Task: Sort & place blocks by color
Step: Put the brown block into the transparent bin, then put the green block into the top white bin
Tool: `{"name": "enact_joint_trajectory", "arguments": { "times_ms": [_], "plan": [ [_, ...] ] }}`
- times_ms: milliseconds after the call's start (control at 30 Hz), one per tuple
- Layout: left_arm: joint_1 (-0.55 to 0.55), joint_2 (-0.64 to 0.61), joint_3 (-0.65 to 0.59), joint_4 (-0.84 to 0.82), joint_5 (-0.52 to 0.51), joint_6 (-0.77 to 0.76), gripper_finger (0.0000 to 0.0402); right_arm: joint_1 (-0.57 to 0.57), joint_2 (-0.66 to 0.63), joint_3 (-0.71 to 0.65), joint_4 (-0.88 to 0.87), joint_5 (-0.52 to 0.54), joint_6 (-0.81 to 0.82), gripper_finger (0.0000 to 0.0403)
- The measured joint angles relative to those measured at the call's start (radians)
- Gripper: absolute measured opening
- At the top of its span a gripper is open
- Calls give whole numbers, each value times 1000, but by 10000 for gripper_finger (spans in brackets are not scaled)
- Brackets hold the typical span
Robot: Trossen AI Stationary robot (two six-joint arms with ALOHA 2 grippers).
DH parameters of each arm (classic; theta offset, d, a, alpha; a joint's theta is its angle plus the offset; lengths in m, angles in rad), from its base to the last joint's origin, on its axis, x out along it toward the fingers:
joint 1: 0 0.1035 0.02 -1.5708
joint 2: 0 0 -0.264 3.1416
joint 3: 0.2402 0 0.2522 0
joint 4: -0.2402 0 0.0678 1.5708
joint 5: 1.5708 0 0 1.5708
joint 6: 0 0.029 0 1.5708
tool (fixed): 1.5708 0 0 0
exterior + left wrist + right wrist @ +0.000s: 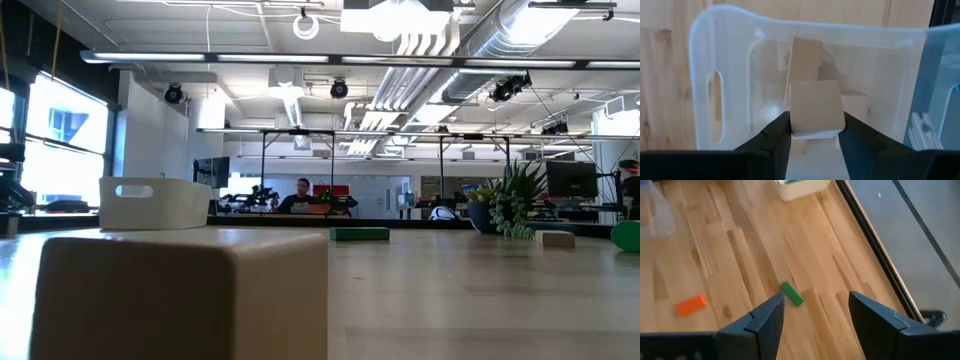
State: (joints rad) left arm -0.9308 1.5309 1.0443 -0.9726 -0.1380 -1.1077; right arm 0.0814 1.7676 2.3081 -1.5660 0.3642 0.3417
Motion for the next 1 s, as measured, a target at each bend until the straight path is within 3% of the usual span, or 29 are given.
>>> {"name": "enact_joint_trajectory", "arguments": {
  "times_ms": [133,433,800,1000],
  "plan": [
    [0,3,0,3,24,0,130,-27,0,0,-5,-12,2,209],
    [1,3,0,1,63,-33,142,-117,47,2,-5,-151,-31,209],
    [1,3,0,0,90,-34,189,-201,173,1,-5,-190,-231,209],
    [17,3,0,-3,94,-34,198,-215,216,1,0,-288,-382,209]
  ]
}}
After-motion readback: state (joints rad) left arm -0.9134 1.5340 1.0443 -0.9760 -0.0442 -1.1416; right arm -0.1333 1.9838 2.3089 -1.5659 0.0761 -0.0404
